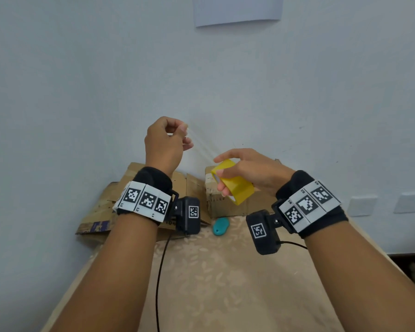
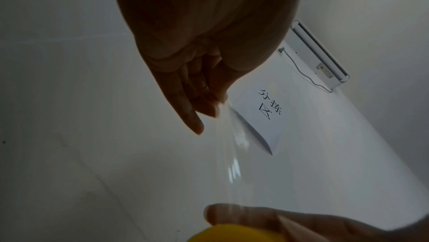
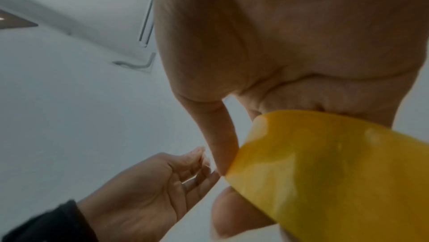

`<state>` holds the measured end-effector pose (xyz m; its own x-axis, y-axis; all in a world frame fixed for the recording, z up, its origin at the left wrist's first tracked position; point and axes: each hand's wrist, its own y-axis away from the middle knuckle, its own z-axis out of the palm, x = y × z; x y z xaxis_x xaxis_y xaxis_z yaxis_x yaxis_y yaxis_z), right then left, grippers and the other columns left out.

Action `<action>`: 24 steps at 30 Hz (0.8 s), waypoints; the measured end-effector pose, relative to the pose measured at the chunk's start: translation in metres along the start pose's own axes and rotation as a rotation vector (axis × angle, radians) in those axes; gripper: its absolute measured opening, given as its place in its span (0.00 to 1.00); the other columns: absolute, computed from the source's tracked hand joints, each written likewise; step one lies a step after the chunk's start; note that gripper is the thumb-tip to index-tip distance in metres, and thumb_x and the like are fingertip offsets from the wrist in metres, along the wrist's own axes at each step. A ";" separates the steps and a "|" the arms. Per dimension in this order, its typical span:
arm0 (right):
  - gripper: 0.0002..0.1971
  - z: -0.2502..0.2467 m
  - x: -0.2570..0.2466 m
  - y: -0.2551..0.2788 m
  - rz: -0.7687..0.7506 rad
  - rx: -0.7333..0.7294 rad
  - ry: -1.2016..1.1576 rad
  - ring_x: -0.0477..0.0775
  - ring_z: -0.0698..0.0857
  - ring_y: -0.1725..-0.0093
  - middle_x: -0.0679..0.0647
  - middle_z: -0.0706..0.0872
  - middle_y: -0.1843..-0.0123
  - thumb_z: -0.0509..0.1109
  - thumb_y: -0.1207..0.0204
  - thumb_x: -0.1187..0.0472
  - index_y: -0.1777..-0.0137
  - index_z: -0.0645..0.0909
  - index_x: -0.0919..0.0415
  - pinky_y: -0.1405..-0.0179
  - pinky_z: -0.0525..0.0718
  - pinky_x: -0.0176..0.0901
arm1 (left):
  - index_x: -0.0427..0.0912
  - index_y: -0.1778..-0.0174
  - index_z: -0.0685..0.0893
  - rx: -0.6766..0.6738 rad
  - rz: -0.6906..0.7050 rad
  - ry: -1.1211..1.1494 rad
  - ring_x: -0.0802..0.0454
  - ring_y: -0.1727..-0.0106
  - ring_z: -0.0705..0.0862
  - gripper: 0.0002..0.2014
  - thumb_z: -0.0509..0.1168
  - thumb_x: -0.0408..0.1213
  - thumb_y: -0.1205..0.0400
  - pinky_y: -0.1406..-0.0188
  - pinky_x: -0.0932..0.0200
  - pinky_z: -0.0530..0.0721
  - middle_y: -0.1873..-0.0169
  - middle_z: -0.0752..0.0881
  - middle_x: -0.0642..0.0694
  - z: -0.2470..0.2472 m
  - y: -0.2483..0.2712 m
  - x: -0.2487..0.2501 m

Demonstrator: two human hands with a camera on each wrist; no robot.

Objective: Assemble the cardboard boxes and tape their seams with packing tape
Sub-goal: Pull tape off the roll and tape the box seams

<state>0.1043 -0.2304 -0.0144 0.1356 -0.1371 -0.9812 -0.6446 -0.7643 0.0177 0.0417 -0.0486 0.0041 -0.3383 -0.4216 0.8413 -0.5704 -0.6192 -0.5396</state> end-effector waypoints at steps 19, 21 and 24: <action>0.17 -0.016 0.007 0.009 -0.003 -0.090 0.087 0.59 0.90 0.66 0.62 0.91 0.63 0.72 0.15 0.67 0.30 0.75 0.68 0.69 0.87 0.44 | 0.34 0.47 0.86 0.021 -0.038 0.091 0.51 0.60 0.89 0.03 0.69 0.30 0.13 0.54 0.51 0.93 0.55 0.85 0.40 -0.015 -0.006 0.006; 0.18 -0.016 0.010 0.011 0.004 -0.159 0.071 0.57 0.90 0.65 0.59 0.91 0.64 0.71 0.15 0.65 0.28 0.76 0.67 0.69 0.87 0.41 | 0.35 0.48 0.86 0.009 0.062 0.021 0.52 0.61 0.89 0.03 0.69 0.31 0.13 0.56 0.53 0.93 0.56 0.86 0.42 -0.013 -0.006 0.014; 0.23 -0.015 0.020 0.009 0.030 -0.260 -0.020 0.67 0.89 0.54 0.67 0.90 0.52 0.75 0.18 0.64 0.25 0.76 0.66 0.49 0.90 0.58 | 0.39 0.50 0.86 -0.028 0.162 -0.091 0.52 0.61 0.89 0.02 0.69 0.32 0.13 0.58 0.53 0.93 0.58 0.87 0.46 -0.008 -0.006 0.022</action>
<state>0.1130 -0.2494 -0.0309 0.1029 -0.1521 -0.9830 -0.4330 -0.8965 0.0934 0.0314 -0.0490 0.0260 -0.3591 -0.5731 0.7366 -0.5348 -0.5205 -0.6656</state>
